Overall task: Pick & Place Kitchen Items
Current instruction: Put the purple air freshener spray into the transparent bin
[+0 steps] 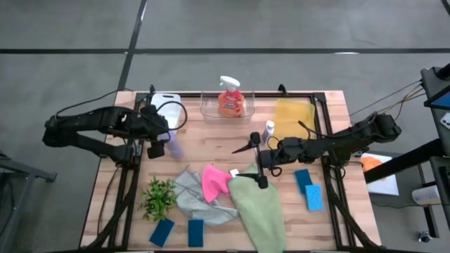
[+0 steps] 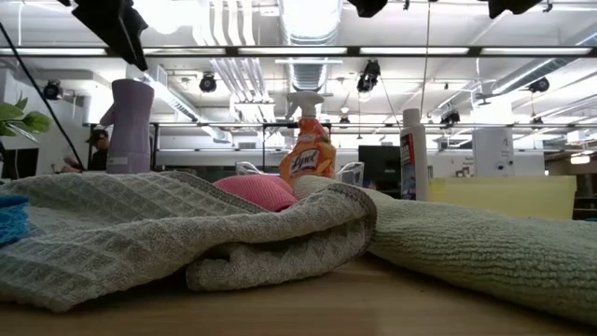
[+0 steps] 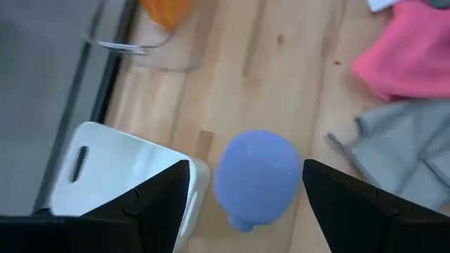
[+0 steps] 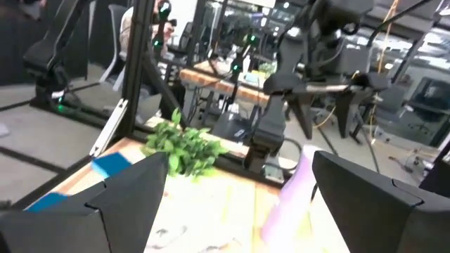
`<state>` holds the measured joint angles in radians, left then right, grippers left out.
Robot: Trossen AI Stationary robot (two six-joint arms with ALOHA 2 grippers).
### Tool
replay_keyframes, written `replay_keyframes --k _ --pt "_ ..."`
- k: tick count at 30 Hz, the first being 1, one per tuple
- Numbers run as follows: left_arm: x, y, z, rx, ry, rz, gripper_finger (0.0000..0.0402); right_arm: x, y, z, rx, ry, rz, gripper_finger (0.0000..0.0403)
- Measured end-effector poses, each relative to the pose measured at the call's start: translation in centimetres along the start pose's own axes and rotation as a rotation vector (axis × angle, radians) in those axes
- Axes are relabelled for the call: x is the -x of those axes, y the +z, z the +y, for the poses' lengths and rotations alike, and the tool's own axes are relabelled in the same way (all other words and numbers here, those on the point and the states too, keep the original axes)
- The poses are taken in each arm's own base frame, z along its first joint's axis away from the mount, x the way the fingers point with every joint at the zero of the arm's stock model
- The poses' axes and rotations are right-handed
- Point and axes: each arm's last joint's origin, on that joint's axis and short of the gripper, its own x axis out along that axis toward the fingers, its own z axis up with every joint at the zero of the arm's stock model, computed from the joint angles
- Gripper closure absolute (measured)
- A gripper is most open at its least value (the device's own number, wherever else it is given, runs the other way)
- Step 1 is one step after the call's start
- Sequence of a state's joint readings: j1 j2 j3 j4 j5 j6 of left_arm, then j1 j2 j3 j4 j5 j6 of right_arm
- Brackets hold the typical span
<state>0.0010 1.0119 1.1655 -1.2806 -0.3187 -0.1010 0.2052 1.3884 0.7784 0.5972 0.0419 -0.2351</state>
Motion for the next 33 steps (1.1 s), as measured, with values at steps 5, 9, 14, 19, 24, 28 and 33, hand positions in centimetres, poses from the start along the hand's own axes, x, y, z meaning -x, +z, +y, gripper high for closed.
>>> replay_keyframes --k 5,9,14,19,24,28,33 --pt "-0.7 0.1 -0.4 -0.029 -0.033 0.048 0.0118 0.0 -0.4 0.4 -0.012 0.021 0.035 0.0044" --pt "-1.0 0.2 -0.5 -0.036 -0.032 0.076 0.0118 0.0 -0.3 0.5 -0.013 0.031 0.039 0.0044" --pt "-1.1 0.2 -0.4 -0.031 -0.030 0.076 0.0118 0.0 -0.4 0.7 -0.022 0.044 0.044 0.0044" --pt "-1.2 0.2 -0.1 -0.022 -0.021 0.081 0.0118 0.0 -0.4 0.7 -0.024 0.047 0.046 0.0044" --pt "-1.7 0.0 0.3 -0.014 -0.012 0.098 0.0118 0.0 -0.4 0.8 -0.024 0.057 0.048 0.0044" --pt "-2.4 0.1 0.3 -0.014 -0.050 0.092 0.0118 0.0 -0.4 0.9 -0.024 0.061 0.049 0.0044" --pt "-3.0 -0.3 0.2 -0.027 -0.080 0.123 0.0118 0.0 -0.4 0.9 -0.024 0.061 0.052 0.0044"
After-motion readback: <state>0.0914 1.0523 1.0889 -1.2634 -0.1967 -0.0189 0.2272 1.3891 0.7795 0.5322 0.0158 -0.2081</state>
